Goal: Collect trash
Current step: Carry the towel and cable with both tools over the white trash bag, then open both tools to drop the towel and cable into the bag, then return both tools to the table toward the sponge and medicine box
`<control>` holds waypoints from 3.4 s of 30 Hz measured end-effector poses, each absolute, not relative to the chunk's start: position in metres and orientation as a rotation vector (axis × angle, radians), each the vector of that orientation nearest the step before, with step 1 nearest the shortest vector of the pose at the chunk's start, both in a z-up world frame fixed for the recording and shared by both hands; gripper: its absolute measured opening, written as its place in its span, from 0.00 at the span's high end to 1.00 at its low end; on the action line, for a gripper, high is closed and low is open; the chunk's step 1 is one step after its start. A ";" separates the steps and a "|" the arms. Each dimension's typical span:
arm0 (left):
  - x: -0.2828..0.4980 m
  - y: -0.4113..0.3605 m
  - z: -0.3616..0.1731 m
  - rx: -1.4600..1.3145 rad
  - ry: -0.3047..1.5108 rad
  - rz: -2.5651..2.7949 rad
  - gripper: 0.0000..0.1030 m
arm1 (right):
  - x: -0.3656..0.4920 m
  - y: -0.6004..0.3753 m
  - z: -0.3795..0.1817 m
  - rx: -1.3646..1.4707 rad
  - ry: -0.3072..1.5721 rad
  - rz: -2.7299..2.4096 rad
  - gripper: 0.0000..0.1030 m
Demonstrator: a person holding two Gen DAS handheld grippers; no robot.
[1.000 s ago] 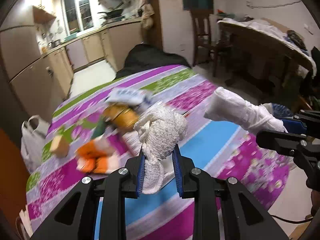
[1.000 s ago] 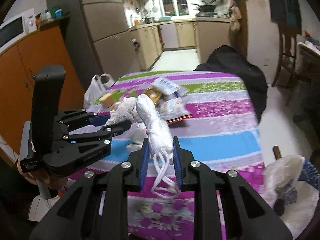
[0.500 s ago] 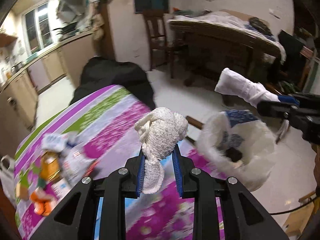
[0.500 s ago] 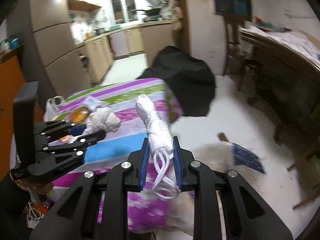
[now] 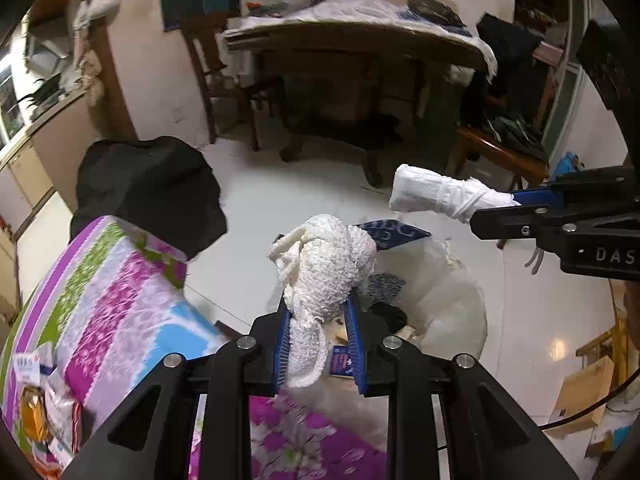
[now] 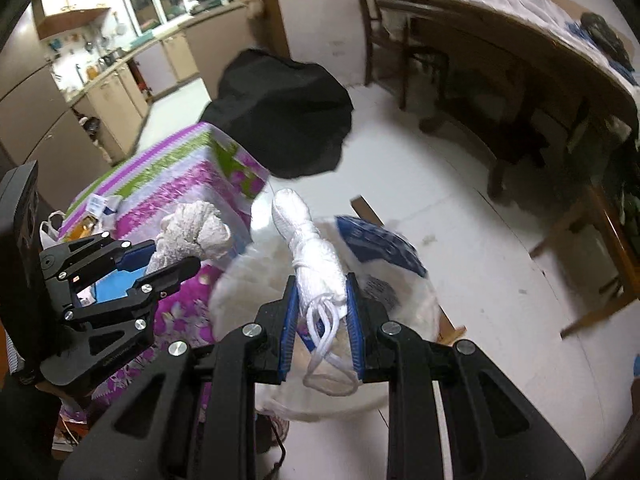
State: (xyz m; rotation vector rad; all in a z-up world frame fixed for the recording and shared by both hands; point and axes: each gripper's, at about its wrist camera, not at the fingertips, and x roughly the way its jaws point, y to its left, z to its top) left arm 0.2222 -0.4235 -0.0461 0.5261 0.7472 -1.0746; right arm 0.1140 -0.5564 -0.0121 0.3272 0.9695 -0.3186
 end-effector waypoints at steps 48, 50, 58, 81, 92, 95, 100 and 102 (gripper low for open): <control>0.218 -0.464 -0.099 0.638 0.833 -1.048 0.55 | 0.124 -0.564 -0.042 0.345 1.164 -0.304 0.67; 0.217 -0.463 -0.099 0.641 0.825 -1.044 0.55 | 0.125 -0.564 -0.044 0.348 1.169 -0.304 0.67; 0.213 -0.456 -0.093 0.630 0.779 -1.005 0.55 | 0.126 -0.559 -0.049 0.337 1.169 -0.309 0.67; 0.253 -0.364 -0.068 0.446 0.659 -0.708 0.55 | 0.152 -0.488 -0.037 0.196 0.830 -0.360 0.63; 0.285 -0.284 -0.067 0.368 0.640 -0.500 0.55 | 0.182 -0.427 -0.041 0.185 0.706 -0.274 0.58; 0.294 -0.260 -0.068 0.335 0.647 -0.459 0.55 | 0.193 -0.407 -0.044 0.168 0.706 -0.243 0.56; 0.305 -0.214 -0.071 0.285 0.663 -0.400 0.55 | 0.208 -0.372 -0.050 0.123 0.705 -0.174 0.51; 0.308 -0.192 -0.070 0.261 0.669 -0.377 0.55 | 0.213 -0.358 -0.053 0.108 0.708 -0.147 0.49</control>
